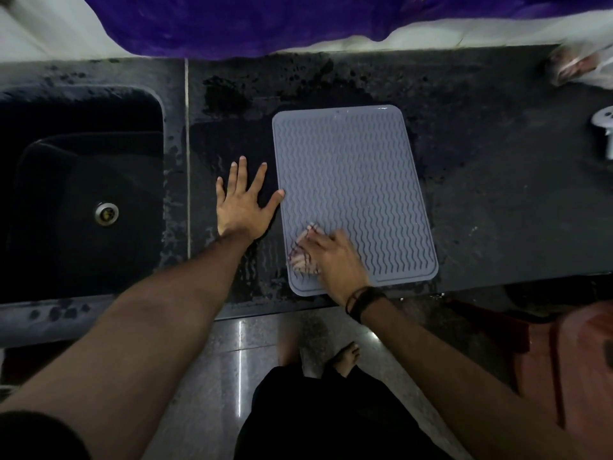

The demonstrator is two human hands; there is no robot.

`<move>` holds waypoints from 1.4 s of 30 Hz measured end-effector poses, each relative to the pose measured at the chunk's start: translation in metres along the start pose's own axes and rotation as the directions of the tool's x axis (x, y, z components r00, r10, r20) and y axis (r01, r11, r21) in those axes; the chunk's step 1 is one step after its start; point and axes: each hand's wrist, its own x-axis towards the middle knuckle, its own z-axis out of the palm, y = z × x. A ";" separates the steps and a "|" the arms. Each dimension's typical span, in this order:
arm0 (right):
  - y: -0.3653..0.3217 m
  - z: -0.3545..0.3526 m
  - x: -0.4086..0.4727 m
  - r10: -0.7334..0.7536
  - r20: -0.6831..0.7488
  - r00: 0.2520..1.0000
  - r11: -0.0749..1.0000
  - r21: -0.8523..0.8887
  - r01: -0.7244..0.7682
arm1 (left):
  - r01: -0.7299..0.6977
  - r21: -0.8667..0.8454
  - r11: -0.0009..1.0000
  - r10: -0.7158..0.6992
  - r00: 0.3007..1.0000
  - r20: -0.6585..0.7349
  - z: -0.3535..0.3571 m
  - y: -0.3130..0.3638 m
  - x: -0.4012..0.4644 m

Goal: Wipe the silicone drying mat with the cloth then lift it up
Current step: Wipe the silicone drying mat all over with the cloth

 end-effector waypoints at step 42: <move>0.000 -0.007 0.045 0.069 0.016 0.997 0.997 -0.024 -0.069 | -0.004 -0.017 1.000 0.004 1.000 -0.027 0.008 -0.004 0.005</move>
